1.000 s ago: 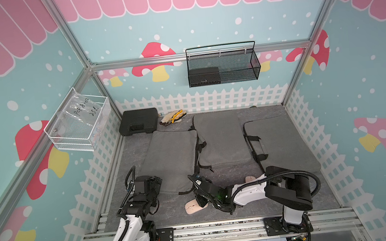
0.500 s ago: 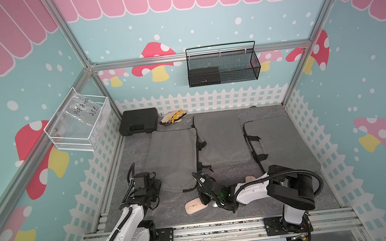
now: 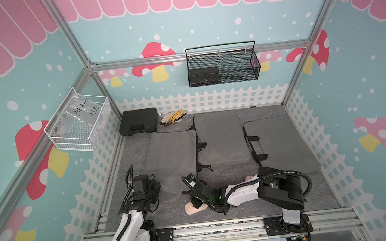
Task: Put the mouse into the laptop bag
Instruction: Unzip the zipper on the zippered laptop bag.
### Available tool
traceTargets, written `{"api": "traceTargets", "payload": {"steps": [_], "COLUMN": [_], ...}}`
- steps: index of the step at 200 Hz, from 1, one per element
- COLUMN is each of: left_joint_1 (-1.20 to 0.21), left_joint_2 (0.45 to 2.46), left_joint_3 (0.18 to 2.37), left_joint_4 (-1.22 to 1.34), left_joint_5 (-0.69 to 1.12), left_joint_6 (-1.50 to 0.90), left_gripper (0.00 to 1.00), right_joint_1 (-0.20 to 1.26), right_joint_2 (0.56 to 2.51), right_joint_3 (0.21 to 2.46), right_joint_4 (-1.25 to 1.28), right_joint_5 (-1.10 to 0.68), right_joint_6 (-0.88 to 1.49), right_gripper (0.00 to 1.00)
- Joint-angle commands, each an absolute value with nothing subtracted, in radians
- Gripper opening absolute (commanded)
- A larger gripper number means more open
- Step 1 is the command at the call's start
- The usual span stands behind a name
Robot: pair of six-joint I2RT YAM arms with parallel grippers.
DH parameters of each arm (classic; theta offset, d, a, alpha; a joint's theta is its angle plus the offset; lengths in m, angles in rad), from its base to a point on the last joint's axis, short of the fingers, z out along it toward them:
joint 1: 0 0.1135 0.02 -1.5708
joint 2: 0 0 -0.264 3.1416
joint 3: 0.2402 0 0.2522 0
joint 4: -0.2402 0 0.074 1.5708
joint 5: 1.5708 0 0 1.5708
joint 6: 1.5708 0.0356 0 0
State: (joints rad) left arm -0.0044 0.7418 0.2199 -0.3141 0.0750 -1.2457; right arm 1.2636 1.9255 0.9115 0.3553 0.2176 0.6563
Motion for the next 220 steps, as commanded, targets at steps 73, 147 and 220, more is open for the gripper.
{"api": "traceTargets", "payload": {"steps": [73, 147, 220], "left_joint_1": [-0.007, 0.032, -0.126], "left_joint_2": [0.537, 0.457, 0.421], "left_joint_3": [0.223, 0.181, 0.133], "left_joint_4": [-0.584, -0.672, -0.600], "left_joint_5": [0.035, 0.048, 0.083], "left_joint_6": [-1.283, -1.367, -1.457], "left_gripper": [0.00, 0.18, 1.00], "right_joint_1": [1.318, 1.302, 1.302], "right_joint_2": [2.040, 1.956, 1.993], "right_joint_3": [1.042, 0.911, 0.997], "right_joint_4": [0.336, 0.344, 0.348], "right_joint_5": [0.150, 0.218, 0.175], "right_joint_6": [0.657, 0.692, 0.679], "right_gripper": [0.00, 0.00, 0.00]}}
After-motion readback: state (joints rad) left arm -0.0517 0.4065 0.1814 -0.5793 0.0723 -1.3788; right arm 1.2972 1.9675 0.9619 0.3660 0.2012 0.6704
